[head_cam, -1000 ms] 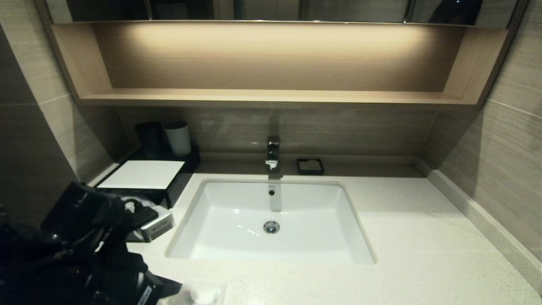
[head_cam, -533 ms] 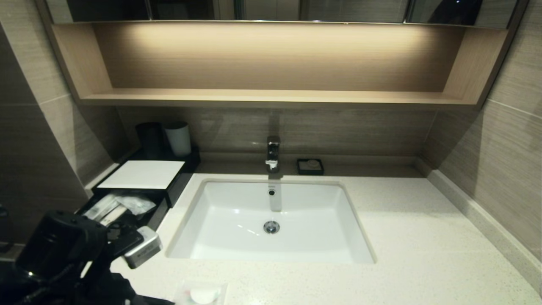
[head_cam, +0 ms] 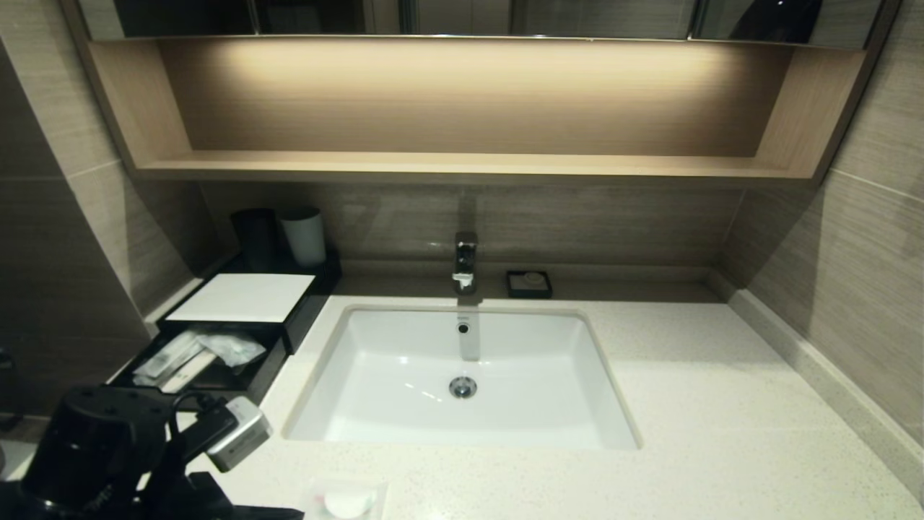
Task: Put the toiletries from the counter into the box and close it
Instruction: Pick up the bathroom toiletry
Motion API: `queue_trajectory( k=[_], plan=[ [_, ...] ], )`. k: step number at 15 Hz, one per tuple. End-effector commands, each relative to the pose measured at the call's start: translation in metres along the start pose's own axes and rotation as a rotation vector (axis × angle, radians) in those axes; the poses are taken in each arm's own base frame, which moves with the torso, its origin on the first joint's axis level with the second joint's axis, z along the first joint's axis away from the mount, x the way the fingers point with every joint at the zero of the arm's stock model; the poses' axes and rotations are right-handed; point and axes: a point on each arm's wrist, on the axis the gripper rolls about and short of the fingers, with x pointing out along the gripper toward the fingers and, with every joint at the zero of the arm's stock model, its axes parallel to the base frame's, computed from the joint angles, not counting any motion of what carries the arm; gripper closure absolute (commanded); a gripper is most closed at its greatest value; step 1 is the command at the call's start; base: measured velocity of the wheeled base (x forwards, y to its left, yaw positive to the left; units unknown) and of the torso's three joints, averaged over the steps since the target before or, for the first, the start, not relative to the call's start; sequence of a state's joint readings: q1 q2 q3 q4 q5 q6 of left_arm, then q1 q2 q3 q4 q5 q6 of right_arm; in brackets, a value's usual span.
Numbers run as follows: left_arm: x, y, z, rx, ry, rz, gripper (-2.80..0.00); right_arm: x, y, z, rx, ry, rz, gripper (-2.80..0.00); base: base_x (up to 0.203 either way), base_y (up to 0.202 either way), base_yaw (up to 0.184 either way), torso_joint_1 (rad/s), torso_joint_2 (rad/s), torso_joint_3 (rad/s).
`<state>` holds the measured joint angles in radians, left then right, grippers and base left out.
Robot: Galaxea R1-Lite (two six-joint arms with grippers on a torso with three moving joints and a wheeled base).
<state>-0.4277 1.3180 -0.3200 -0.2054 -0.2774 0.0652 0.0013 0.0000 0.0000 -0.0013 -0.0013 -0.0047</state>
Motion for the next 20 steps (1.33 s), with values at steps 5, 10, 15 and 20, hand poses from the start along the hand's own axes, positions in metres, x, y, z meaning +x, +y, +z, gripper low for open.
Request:
queue_trajectory(
  k=[5,10,15,20],
  plan=[
    [0.011,0.004,-0.008,-0.015,0.038,0.004,0.0,0.0,0.0,0.0,0.0,0.001,0.0,0.0,0.0,0.0,0.0,0.0,0.0,0.0],
    [0.018,0.007,-0.013,-0.012,0.018,0.011,0.0,0.0,0.0,0.0,-0.001,0.001,0.0,0.0,0.0,0.0,0.0,0.0,0.0,0.0],
    [0.019,0.007,-0.013,-0.012,0.023,0.01,0.0,0.0,0.0,0.0,-0.001,0.001,0.0,0.0,0.0,0.0,0.0,0.0,0.0,0.0],
    [0.022,0.008,-0.015,-0.019,0.042,0.01,0.0,0.0,0.0,0.0,-0.001,0.0,0.0,0.0,0.0,0.0,0.0,0.0,0.0,0.0]
  ],
)
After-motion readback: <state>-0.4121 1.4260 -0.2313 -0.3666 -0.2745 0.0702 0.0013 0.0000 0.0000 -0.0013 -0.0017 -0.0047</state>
